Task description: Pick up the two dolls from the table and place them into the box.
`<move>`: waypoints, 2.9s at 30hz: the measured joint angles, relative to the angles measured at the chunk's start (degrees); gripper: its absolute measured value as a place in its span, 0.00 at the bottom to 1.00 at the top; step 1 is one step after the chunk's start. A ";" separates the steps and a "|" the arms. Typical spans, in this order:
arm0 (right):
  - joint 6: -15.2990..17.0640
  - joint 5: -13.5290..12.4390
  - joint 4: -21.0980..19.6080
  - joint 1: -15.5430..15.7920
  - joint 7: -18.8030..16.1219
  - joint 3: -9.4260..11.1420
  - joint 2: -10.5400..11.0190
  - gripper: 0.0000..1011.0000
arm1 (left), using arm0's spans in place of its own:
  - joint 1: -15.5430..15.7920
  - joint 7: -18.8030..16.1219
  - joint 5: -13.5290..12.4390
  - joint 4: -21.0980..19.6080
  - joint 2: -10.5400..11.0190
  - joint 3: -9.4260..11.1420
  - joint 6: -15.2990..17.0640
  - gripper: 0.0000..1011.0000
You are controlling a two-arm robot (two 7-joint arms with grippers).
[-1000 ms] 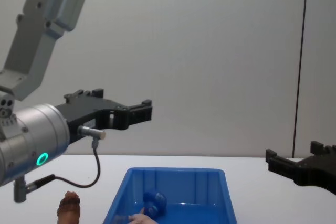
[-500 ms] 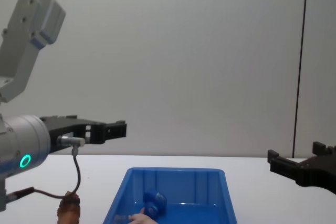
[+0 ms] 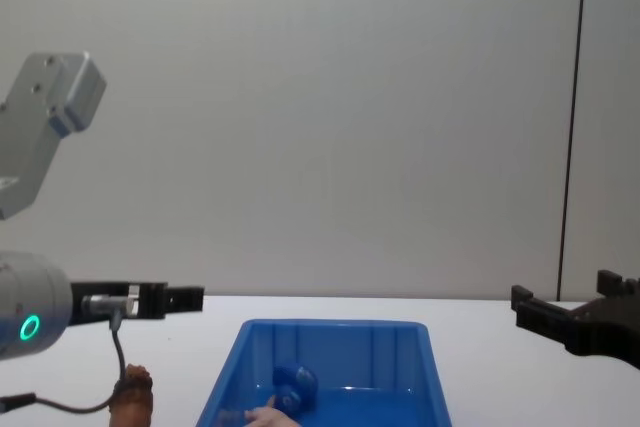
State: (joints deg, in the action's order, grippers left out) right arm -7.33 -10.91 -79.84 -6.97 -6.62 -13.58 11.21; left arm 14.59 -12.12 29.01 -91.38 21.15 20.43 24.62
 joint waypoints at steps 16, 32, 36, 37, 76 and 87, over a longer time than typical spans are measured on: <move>0.00 0.00 0.00 0.03 0.00 -0.01 0.01 0.99 | 2.27 0.40 2.19 5.74 -1.39 -1.05 5.33 0.99; 0.00 0.01 0.00 0.03 -0.01 -0.01 0.01 0.99 | 5.00 4.24 1.93 12.45 -2.68 -1.58 6.00 0.99; 0.00 0.01 0.00 0.03 -0.01 -0.01 0.01 0.99 | 5.52 4.79 1.64 13.78 -2.92 -1.65 5.98 0.93; 0.00 0.01 0.00 0.03 -0.01 -0.01 0.01 0.99 | 5.61 4.89 1.56 14.02 -2.96 -1.67 5.98 0.92; 0.00 0.01 0.00 0.03 -0.01 0.00 0.00 0.99 | 5.93 9.77 -7.37 9.86 -1.87 -1.94 4.62 0.41; 0.00 0.01 0.00 0.02 -0.01 -0.01 0.00 0.99 | 6.03 16.73 -10.35 6.07 -0.77 -1.97 1.50 0.41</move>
State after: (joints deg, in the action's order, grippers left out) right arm -7.33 -10.90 -79.84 -6.95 -6.63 -13.59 11.22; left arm 20.62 4.62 18.66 -85.32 20.39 18.46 26.12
